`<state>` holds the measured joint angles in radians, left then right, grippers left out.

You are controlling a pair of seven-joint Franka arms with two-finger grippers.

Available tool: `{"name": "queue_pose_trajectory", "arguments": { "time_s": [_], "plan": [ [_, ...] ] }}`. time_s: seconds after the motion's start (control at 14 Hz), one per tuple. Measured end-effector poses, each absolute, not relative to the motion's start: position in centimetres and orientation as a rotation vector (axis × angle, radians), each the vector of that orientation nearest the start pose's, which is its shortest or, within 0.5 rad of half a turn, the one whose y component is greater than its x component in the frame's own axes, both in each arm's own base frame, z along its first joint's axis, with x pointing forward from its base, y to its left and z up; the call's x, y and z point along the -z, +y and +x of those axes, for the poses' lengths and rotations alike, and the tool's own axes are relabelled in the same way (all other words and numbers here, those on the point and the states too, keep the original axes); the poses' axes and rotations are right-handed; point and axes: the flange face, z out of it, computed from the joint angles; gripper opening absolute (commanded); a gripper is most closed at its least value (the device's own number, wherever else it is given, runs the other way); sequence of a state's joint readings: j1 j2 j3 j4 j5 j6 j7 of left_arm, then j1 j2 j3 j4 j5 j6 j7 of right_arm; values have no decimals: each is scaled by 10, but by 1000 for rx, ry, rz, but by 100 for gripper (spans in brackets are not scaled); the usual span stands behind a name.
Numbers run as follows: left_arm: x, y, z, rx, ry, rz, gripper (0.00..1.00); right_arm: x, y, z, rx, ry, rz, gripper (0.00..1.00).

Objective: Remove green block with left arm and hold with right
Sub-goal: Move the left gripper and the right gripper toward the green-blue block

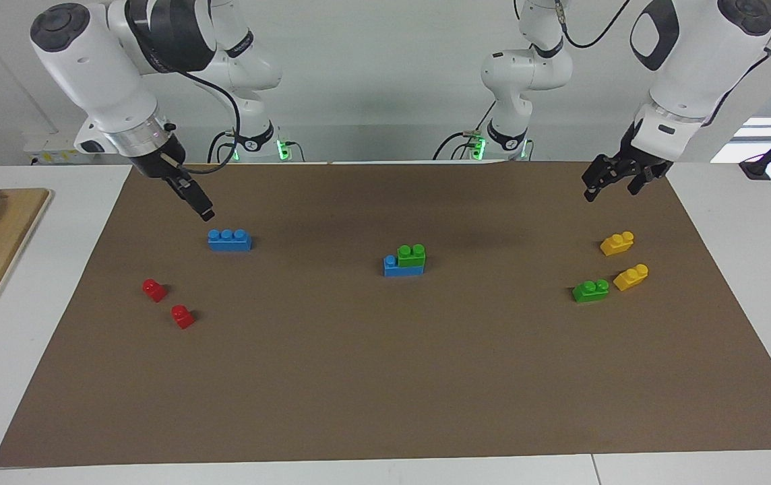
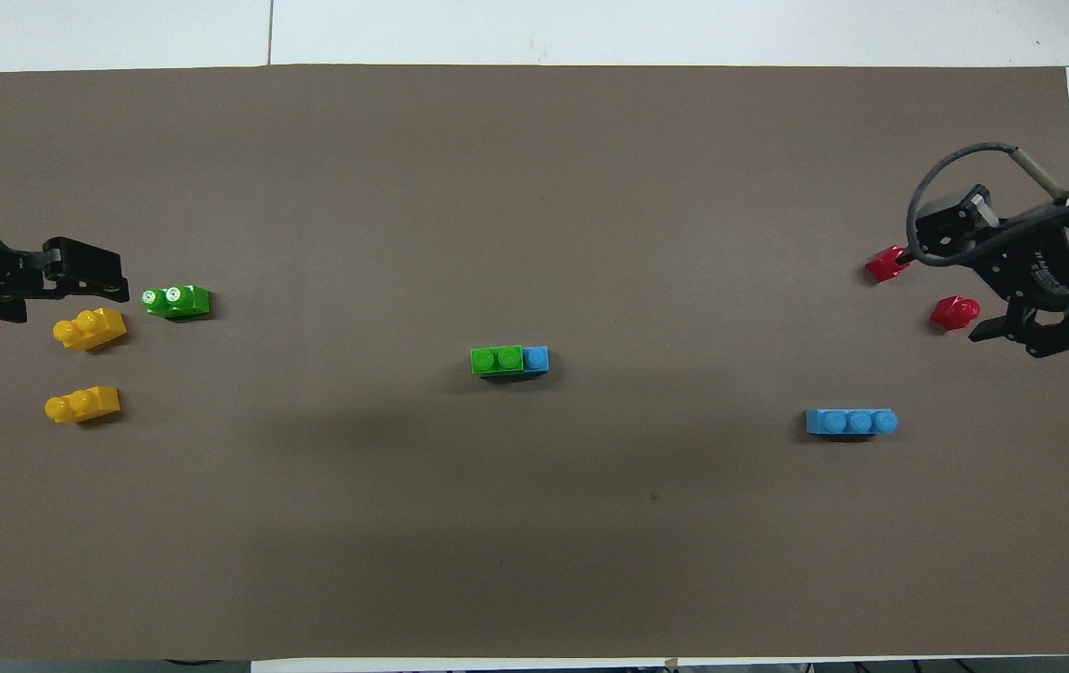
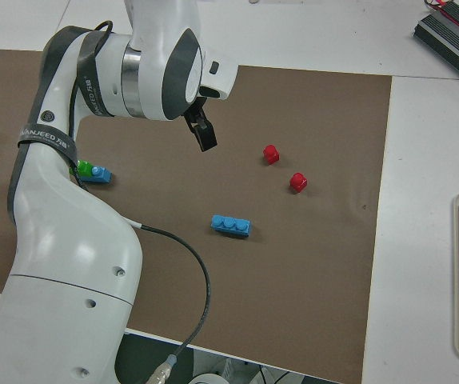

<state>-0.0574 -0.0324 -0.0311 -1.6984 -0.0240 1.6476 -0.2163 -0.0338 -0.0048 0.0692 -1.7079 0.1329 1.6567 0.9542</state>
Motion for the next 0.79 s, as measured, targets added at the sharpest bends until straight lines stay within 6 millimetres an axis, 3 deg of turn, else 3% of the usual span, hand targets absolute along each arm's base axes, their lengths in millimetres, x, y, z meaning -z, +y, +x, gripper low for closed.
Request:
{"name": "queue_pose_trajectory", "arguments": {
  "time_s": [0.29,0.5,0.79],
  "plan": [
    [-566,-94,536,-96,-455,-3111,100,-560,50,552,-302,1552,-2509,97],
    [-554,-127,530,-85,-682,-3065,100,-542,84,549,-410,1633,-2386,97],
    [-534,-194,516,-38,-1072,-2963,100,-513,122,555,-533,1797,-2191,97]
  ]
}}
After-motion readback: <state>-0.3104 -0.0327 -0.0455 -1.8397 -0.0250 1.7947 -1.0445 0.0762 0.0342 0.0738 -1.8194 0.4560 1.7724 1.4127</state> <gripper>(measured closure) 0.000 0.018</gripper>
